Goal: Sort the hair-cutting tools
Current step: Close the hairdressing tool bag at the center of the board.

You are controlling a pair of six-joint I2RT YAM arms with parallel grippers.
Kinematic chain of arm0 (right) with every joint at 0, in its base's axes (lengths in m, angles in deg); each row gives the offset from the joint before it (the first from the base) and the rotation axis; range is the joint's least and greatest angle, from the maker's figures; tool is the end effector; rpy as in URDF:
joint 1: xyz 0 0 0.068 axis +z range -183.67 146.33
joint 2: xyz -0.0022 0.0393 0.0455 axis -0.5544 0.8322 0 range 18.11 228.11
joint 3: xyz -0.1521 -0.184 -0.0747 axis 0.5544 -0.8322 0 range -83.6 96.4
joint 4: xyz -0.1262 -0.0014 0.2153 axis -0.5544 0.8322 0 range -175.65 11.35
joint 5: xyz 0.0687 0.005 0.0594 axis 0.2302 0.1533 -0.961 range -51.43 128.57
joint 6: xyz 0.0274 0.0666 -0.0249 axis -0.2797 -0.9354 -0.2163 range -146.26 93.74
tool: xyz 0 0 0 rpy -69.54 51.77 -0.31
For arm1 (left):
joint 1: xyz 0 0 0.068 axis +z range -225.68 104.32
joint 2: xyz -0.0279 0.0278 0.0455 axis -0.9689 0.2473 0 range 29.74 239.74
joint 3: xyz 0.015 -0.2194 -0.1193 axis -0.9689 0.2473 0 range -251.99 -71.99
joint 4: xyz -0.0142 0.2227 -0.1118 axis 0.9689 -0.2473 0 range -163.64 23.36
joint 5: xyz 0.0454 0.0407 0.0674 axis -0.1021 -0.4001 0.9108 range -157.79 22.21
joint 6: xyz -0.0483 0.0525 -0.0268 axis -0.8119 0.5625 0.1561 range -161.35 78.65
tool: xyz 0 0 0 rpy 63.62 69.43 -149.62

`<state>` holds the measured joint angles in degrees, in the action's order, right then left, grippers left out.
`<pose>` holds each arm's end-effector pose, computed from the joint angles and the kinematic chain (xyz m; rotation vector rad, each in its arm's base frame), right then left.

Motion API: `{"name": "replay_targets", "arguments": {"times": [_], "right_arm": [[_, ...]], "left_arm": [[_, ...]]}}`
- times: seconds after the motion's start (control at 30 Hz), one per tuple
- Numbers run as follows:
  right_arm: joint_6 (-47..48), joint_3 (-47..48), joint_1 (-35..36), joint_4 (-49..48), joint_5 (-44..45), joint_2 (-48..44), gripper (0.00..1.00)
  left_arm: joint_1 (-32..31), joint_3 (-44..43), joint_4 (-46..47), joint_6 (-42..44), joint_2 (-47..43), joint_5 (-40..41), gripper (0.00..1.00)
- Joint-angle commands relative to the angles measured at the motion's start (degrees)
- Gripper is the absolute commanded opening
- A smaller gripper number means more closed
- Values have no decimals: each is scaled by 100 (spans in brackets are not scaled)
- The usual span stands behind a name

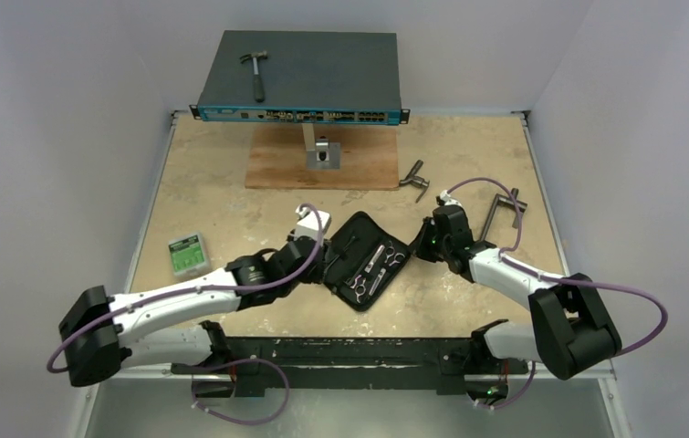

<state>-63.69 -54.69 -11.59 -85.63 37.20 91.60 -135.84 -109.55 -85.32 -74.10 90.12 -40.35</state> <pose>0.2384 0.0983 0.1264 0.3104 2.3932 0.5260 0.1437 -0.1906 0.2008 0.2873 2.2030 -0.3495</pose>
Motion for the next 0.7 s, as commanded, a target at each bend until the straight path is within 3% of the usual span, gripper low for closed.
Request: {"name": "replay_targets", "arguments": {"times": [0.0,0.27,0.67], "right_arm": [[100,81,-24,-180,-64,-16,0],[103,88,-29,-225,-126,5,0],[122,70,-26,-278,-162,42,0]], "left_arm": [[-22,-693,116,619,949,-30,39],[-15,-858,266,687,1907,-87,33],[-13,-953,260,779,2476,-178,27]]}}
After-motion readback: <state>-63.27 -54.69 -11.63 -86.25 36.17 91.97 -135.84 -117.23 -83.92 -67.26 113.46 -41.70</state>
